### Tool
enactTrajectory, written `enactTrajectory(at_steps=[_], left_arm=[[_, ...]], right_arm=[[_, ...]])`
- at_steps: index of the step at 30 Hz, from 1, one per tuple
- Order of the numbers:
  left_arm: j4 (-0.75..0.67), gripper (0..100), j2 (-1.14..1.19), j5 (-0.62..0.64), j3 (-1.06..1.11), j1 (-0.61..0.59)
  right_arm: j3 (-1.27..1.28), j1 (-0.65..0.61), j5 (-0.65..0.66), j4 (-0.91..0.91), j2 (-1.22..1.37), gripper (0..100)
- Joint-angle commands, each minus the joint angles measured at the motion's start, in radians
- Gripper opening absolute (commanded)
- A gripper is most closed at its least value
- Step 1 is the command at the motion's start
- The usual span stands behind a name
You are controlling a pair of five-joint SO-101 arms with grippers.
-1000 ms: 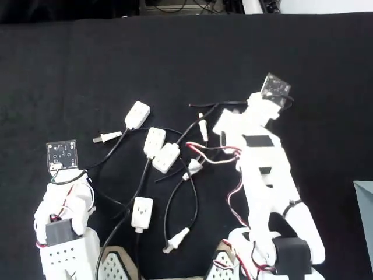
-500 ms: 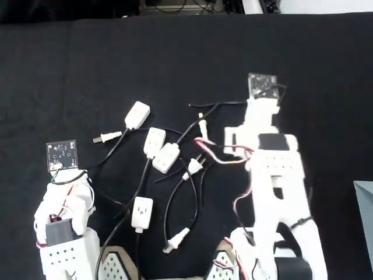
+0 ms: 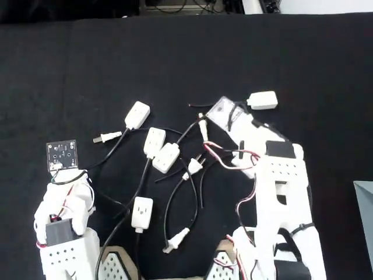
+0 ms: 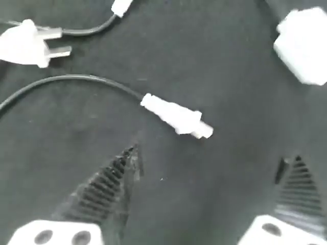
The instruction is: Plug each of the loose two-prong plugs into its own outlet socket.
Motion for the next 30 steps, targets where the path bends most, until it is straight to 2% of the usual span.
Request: enactTrajectory(at_steps=[1,4,6,13,17,30], left_arm=[[0.009,3,-0.003,0.003,0.018,-0.010],[0.009,3,-0.003,0.003,0.018,-0.010],[0.009,3,-0.003,0.003,0.018,-0.010],[0.009,3,-0.003,0.003,0.018,-0.010],[0.009,3,-0.003,0.003,0.018,-0.010],[0.009,3,-0.003,0.003,0.018,-0.010]], right_arm=[[-0.031,0.000,0.104,-0.020,0.016,31.3],[-0.102,-0.008,0.192,-0.026,0.102,22.4],[-0.168,-0.005,0.206,-0.018,0.176,20.8],[-0.441,-0.006,0.206,0.167,0.443,29.3],[-0.572,0.003,0.209,0.249,0.573,29.7],[-0.657,0.002,0.264,0.264,0.802,29.7]])
